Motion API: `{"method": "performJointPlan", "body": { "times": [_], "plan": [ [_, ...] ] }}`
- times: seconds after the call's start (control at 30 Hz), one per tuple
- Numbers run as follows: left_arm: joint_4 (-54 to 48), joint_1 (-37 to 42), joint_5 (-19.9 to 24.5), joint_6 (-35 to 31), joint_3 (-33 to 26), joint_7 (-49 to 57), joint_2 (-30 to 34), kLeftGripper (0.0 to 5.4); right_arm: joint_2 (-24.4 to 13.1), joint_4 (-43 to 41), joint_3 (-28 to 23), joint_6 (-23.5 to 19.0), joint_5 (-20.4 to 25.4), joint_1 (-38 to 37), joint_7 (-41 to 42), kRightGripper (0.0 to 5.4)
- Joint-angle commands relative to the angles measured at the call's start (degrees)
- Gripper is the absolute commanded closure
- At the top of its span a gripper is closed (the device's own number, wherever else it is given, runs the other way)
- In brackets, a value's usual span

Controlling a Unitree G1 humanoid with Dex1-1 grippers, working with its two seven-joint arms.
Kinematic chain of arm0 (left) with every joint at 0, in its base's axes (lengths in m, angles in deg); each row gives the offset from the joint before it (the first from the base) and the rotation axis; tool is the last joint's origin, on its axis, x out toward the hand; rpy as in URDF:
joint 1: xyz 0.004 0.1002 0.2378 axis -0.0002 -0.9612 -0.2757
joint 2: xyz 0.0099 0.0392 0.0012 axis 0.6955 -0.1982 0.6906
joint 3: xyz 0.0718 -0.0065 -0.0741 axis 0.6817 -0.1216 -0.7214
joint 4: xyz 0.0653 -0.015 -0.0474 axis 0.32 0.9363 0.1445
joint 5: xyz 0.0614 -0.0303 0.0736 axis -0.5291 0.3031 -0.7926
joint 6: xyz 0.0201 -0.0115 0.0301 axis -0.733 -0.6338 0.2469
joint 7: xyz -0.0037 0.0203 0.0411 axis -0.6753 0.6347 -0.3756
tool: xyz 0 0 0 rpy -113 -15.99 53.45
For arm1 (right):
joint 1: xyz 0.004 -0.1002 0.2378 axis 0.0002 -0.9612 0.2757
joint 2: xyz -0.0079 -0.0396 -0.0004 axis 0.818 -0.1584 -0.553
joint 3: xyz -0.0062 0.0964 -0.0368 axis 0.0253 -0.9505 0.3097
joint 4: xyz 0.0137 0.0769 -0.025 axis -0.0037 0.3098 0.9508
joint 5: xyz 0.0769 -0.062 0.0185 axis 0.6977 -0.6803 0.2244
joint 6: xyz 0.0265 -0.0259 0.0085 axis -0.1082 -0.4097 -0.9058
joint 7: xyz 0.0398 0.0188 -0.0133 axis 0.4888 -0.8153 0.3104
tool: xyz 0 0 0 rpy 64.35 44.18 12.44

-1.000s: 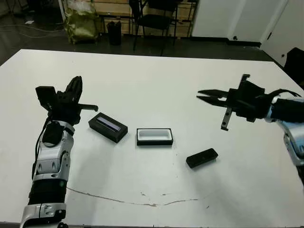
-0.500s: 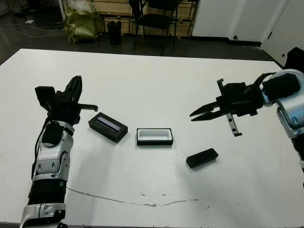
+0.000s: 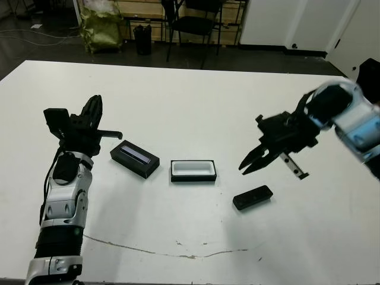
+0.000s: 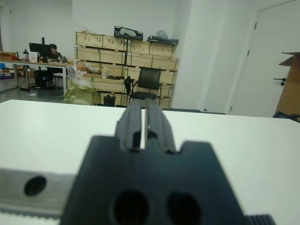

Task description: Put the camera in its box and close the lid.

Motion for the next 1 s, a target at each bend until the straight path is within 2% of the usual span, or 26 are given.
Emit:
{"method": "performJointPlan", "body": {
  "times": [0.03,0.07,0.17,0.23,0.3,0.33,0.43,0.63,0.83,1.0],
  "plan": [
    [-1.5,-1.9,-1.4,-1.8,1.0,1.1,-0.5,5.38,-2.1,0.3,2.3,-0.3,2.8,-0.6,0.3,5.39],
    [-1.9,-2.0,-1.4,-1.9,1.0,1.3,-0.6,5.38,-2.5,0.0,2.6,0.6,2.3,-0.8,0.3,5.39],
    [-2.8,-2.6,-1.0,-2.3,1.0,1.3,-0.7,5.38,-4.2,-2.4,2.8,-0.9,0.8,-1.0,0.3,5.39],
    [-4.2,-3.1,-1.1,-3.4,1.0,1.8,-0.8,5.38,-5.6,-7.5,0.2,-6.6,-4.2,-2.4,-1.1,5.39],
    [-6.5,-3.9,-0.8,-5.7,0.9,2.4,-0.8,5.38,-6.5,-10.7,1.3,-8.5,-6.9,-2.6,-0.3,5.39],
    [-7.6,-4.3,-0.5,-6.7,0.9,2.6,-0.8,5.38,-6.8,-11.3,2.5,-9.4,-5.6,-2.3,0.1,5.39],
    [-10.3,-5.4,0.2,-9.1,0.6,3.4,-1.3,5.38,-7.6,-13.6,3.0,-16.3,-1.2,-1.5,0.3,5.39],
    [-10.0,-5.5,0.4,-9.0,0.7,2.9,-1.4,5.38,-7.3,-9.9,6.4,-13.4,-0.3,-1.9,0.3,5.39],
    [-11.2,-5.4,0.0,-10.5,1.0,3.8,-1.7,5.38,-4.8,-1.5,10.5,-3.9,2.1,-4.0,0.3,5.39],
    [-10.6,-5.2,-0.5,-9.1,1.3,3.4,-1.6,5.38,-3.3,1.6,12.7,-3.2,0.8,-3.9,0.3,5.39]
  ]
}}
